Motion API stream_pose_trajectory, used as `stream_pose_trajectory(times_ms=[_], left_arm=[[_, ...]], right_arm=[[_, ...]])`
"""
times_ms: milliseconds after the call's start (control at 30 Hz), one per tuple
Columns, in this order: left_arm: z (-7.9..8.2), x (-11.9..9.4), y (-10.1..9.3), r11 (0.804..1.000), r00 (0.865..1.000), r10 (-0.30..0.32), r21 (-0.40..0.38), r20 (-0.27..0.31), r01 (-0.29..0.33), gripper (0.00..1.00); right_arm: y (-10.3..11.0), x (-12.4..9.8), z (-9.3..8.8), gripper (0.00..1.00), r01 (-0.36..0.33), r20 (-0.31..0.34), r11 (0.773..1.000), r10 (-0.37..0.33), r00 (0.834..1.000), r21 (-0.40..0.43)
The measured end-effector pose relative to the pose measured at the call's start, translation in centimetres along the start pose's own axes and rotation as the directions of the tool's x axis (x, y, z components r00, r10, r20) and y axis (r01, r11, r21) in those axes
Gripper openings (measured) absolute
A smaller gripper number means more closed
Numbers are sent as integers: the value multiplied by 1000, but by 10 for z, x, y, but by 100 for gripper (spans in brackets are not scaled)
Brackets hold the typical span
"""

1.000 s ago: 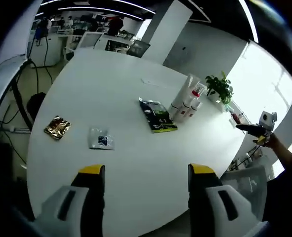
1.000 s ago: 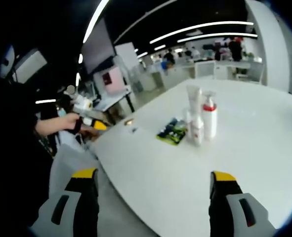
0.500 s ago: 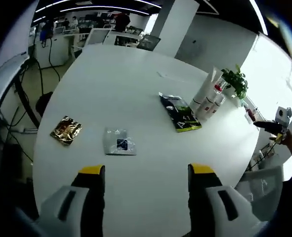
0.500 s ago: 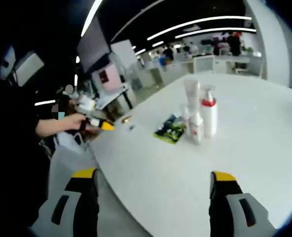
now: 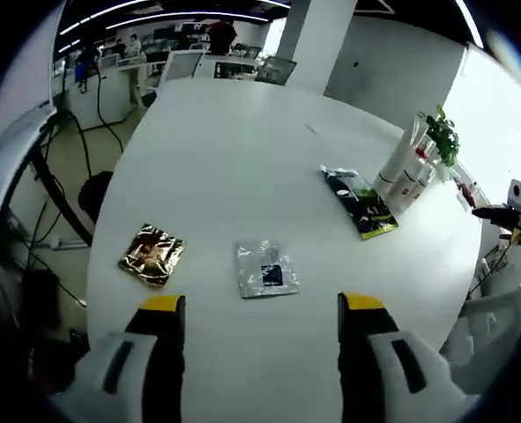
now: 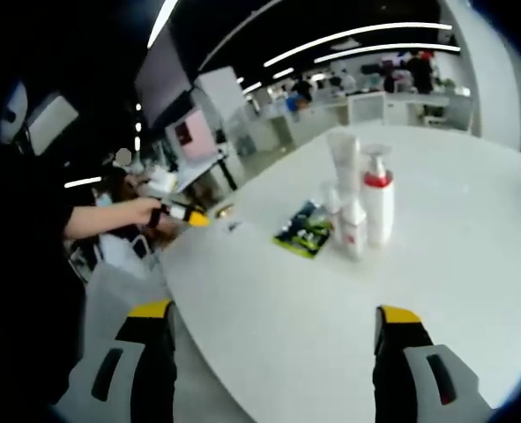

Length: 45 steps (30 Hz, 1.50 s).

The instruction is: Arrange the skincare products in the storage area until every visible bottle or jar stands upright without overlapping.

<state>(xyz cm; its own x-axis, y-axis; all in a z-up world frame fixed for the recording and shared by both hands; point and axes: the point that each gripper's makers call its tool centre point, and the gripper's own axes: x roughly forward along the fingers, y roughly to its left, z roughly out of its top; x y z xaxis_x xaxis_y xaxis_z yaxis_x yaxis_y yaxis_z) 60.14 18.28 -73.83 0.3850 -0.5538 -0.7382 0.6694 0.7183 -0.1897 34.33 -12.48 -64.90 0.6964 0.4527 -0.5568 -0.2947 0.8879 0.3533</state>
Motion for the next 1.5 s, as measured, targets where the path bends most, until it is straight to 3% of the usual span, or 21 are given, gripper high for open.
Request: stream_pose_trajectory(times_ms=[300, 733, 1100, 1500], left_arm=[[11, 9, 44, 993, 996, 87, 73, 1, -87, 63], [19, 30, 84, 988, 993, 117, 104, -21, -114, 61], [16, 44, 101, 988, 991, 129, 86, -26, -126, 55], [11, 47, 106, 986, 989, 135, 106, -53, -129, 50]], right_arm=[[-5, 5, -5, 96, 0, -19, 1000, 1, 1000, 13], [-6, 23, 5, 96, -20, -41, 1000, 20, 999, -6], [-10, 29, 10, 96, -28, -51, 1000, 27, 998, -14], [-9, 36, 8, 96, -34, -65, 999, 34, 997, -8]])
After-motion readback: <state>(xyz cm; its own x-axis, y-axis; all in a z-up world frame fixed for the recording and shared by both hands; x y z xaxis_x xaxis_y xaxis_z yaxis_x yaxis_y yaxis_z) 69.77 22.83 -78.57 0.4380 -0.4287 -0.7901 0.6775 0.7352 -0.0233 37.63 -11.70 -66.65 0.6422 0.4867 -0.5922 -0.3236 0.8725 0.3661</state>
